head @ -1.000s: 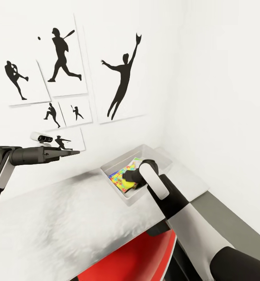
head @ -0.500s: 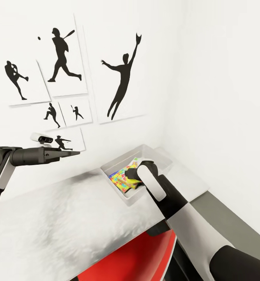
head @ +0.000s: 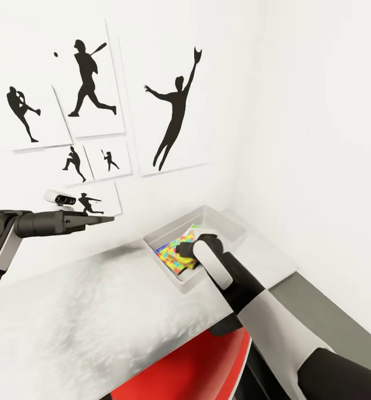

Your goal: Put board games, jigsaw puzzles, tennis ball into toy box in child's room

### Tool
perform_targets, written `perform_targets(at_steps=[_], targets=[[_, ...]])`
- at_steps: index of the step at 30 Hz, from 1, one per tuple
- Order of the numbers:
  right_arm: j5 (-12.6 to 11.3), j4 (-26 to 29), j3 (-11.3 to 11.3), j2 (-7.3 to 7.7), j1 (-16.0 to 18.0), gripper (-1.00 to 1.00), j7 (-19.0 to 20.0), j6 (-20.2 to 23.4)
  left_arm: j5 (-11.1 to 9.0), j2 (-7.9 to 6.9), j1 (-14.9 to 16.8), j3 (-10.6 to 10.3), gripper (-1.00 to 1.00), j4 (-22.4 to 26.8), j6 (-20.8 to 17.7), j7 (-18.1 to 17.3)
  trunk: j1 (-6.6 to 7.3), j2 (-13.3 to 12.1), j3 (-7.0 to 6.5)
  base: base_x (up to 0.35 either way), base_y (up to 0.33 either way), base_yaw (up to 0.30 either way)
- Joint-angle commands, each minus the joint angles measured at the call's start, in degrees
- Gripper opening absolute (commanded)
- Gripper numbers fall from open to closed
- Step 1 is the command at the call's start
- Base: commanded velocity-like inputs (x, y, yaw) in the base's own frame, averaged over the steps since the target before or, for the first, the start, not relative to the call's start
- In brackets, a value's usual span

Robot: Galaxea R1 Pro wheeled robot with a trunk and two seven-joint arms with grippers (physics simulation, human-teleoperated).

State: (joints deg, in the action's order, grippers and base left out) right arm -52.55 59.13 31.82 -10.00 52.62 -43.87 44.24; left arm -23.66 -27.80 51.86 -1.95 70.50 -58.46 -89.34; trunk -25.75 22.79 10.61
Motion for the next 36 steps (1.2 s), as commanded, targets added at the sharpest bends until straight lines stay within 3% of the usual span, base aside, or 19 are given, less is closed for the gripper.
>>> perform_targets(at_steps=[1,4,8,26,36], targets=[[0.23,-0.25,0.21,0.00,0.09,-1.00,-0.53,-0.82,-0.07,-0.06,0.04,-0.11,1.00,-0.02,-0.61,-0.22,-0.04,0.13,0.13,0.000,0.000,0.000],[1.97,-1.68,0.38,0.00,0.10,-1.00,0.96,-1.98,-0.07,-0.06,0.01,-0.08,1.00,-0.02,-0.61,-0.22,-0.04,0.13,0.13,0.000,0.000,0.000],[2.62,-2.72,0.42,0.00,0.11,-1.00,3.14,-2.68,-0.07,-0.06,0.00,-0.11,1.00,-0.02,-0.61,-0.22,-0.04,0.13,0.13,0.000,0.000,0.000],[2.71,-8.61,0.42,0.00,1.87,-1.00,3.60,-4.09,-0.07,-0.06,0.00,-0.16,1.00,-0.02,-0.52,-0.13,-0.04,0.13,0.13,0.000,0.000,0.000],[2.70,-8.94,0.43,0.00,2.13,-1.00,3.60,-4.13,-0.07,-0.06,-0.28,-0.13,1.00,-0.02,-0.52,-0.17,-0.04,0.13,0.13,0.000,0.000,0.000]])
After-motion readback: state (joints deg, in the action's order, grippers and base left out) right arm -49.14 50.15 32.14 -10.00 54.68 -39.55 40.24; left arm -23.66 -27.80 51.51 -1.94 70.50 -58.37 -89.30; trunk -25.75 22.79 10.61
